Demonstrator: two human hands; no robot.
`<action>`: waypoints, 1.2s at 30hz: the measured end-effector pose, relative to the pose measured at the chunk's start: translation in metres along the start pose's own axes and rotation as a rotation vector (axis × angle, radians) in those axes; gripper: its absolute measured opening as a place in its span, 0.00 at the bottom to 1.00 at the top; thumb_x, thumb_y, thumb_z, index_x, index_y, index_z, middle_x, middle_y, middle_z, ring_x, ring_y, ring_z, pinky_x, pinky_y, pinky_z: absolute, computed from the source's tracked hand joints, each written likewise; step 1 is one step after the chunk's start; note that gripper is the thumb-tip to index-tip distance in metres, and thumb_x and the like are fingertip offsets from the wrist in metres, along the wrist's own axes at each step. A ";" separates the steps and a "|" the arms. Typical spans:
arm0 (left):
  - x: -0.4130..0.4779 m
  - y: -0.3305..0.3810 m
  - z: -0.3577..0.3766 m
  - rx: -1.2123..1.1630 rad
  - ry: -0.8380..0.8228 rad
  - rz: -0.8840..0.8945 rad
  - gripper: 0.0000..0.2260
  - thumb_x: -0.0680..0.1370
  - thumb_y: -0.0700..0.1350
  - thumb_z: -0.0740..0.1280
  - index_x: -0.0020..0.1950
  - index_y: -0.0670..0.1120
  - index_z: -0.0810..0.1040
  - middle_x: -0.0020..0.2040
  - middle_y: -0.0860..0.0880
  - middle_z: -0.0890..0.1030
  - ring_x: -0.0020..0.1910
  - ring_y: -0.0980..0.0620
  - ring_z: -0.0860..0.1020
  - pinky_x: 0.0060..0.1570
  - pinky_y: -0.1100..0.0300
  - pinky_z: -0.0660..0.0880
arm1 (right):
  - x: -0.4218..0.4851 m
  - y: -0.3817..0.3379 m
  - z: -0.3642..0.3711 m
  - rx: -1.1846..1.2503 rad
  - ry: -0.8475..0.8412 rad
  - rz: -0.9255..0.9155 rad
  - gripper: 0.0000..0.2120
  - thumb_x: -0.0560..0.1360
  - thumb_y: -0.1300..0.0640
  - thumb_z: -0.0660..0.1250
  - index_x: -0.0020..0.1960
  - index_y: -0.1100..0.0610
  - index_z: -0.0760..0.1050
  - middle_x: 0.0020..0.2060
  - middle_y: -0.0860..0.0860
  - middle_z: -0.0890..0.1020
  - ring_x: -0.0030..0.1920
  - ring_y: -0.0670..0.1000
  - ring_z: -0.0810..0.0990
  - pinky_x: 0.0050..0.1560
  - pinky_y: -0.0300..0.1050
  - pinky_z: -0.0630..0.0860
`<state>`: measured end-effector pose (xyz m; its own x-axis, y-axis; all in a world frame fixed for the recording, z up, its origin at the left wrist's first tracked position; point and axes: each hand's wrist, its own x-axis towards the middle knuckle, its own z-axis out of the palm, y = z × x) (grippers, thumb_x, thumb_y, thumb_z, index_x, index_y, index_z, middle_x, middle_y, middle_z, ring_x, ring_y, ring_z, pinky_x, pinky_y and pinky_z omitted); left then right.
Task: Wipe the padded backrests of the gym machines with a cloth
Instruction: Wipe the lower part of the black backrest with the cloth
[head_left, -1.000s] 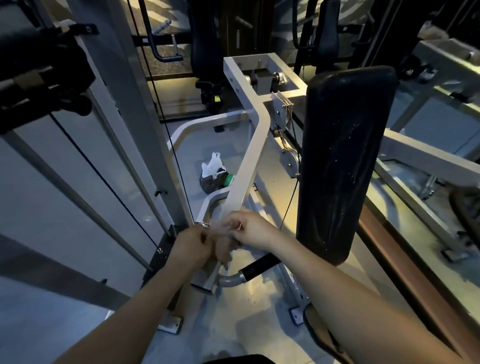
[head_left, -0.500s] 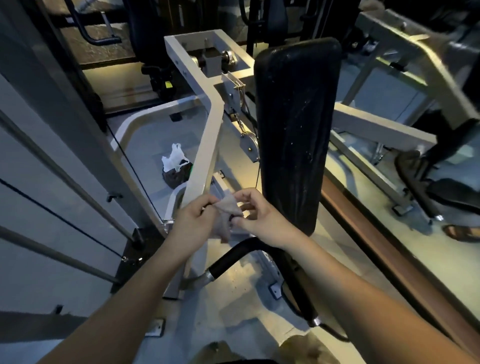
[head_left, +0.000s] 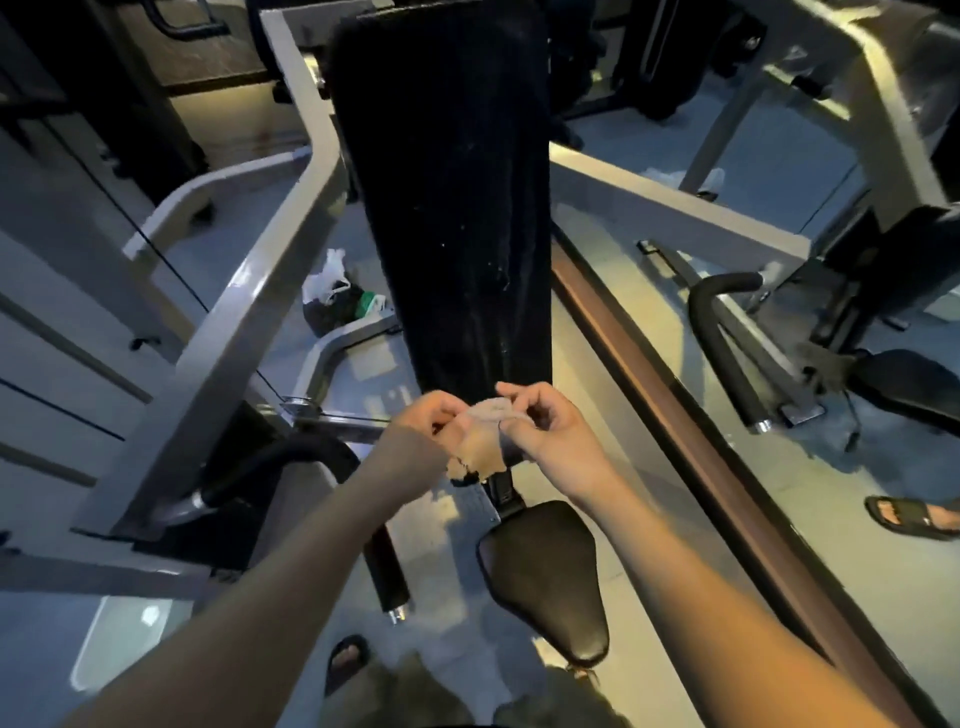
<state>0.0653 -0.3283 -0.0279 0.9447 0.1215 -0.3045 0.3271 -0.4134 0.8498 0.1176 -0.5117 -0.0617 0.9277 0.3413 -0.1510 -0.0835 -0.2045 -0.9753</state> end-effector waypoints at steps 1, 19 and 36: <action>-0.001 0.002 0.020 0.008 0.000 -0.036 0.05 0.83 0.46 0.64 0.49 0.53 0.77 0.41 0.49 0.83 0.38 0.50 0.81 0.39 0.55 0.80 | -0.003 0.011 -0.016 -0.030 -0.017 -0.007 0.07 0.75 0.66 0.69 0.45 0.61 0.70 0.43 0.49 0.78 0.44 0.51 0.79 0.41 0.41 0.71; -0.060 -0.036 0.153 -0.347 0.177 -0.486 0.06 0.79 0.41 0.70 0.44 0.45 0.85 0.43 0.41 0.85 0.47 0.40 0.84 0.53 0.47 0.83 | -0.078 0.101 -0.070 -0.291 -0.313 0.097 0.13 0.74 0.51 0.76 0.56 0.48 0.76 0.51 0.42 0.80 0.48 0.32 0.77 0.45 0.24 0.71; 0.026 -0.177 0.213 -0.371 0.419 -0.576 0.08 0.82 0.44 0.63 0.48 0.47 0.82 0.48 0.42 0.83 0.50 0.44 0.80 0.59 0.44 0.78 | -0.026 0.269 -0.057 -0.228 -0.179 0.066 0.11 0.78 0.62 0.69 0.52 0.46 0.76 0.48 0.43 0.83 0.49 0.47 0.83 0.54 0.49 0.80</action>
<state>0.0269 -0.4442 -0.2777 0.5308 0.5833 -0.6148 0.6826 0.1357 0.7181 0.0917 -0.6279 -0.3109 0.8423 0.4730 -0.2584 -0.0384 -0.4256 -0.9041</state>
